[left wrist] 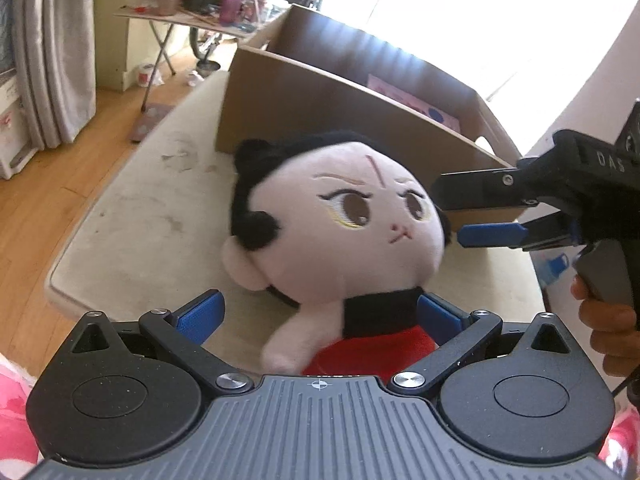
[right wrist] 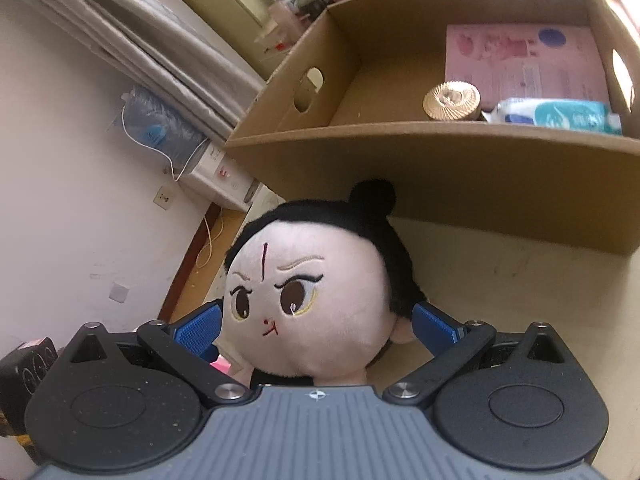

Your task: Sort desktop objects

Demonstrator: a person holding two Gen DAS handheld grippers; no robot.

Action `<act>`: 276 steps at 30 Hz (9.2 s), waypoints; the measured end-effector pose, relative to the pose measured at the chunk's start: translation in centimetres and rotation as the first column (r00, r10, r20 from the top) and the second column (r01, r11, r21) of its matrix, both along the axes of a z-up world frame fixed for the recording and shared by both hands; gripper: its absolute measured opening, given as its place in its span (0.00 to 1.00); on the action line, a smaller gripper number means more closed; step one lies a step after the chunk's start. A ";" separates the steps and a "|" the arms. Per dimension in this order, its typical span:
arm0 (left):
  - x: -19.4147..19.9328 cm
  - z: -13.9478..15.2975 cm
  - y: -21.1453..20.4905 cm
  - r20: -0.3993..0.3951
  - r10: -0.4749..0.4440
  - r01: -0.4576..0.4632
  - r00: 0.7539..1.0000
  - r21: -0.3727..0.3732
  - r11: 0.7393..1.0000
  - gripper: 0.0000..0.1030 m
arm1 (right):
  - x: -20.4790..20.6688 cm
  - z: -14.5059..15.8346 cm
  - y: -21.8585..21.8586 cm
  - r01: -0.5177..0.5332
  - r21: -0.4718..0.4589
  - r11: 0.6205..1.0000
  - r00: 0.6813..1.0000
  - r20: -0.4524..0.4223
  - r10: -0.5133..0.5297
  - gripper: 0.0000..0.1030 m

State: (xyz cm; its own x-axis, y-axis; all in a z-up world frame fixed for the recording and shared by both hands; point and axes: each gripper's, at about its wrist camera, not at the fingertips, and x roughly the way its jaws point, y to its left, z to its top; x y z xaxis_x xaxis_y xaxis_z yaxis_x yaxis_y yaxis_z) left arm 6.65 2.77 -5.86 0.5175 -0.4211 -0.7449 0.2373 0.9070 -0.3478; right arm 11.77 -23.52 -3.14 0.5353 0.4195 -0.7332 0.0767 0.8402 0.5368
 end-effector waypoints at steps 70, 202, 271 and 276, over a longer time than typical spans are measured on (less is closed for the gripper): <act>0.7 3.4 -0.3 0.040 -0.021 0.022 0.999 -0.031 0.999 1.00 | 2.0 0.2 -0.3 0.113 0.279 0.954 0.994 -0.031 -0.108 1.00; -2.0 10.5 -4.9 0.355 0.157 -0.238 0.921 0.196 0.951 1.00 | -8.2 10.8 1.8 0.401 -0.617 0.677 0.909 0.361 -0.208 1.00; -1.3 7.8 -9.3 0.187 0.079 -0.130 0.979 0.279 0.952 1.00 | -7.9 8.9 -1.5 0.391 -0.586 0.709 0.919 0.212 -0.331 1.00; -1.3 7.7 -9.4 0.188 0.076 -0.128 0.979 0.279 0.952 1.00 | -7.9 8.9 -1.4 0.390 -0.587 0.710 0.920 0.211 -0.330 1.00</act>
State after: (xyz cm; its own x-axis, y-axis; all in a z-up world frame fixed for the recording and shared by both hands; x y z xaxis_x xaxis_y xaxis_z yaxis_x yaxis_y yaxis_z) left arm 5.31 -6.63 1.85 0.6777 -0.1400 -0.7219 0.1712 0.9848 -0.0302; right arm 3.91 -24.91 5.74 0.6237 -0.3354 -0.7061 0.4215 0.9050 -0.0576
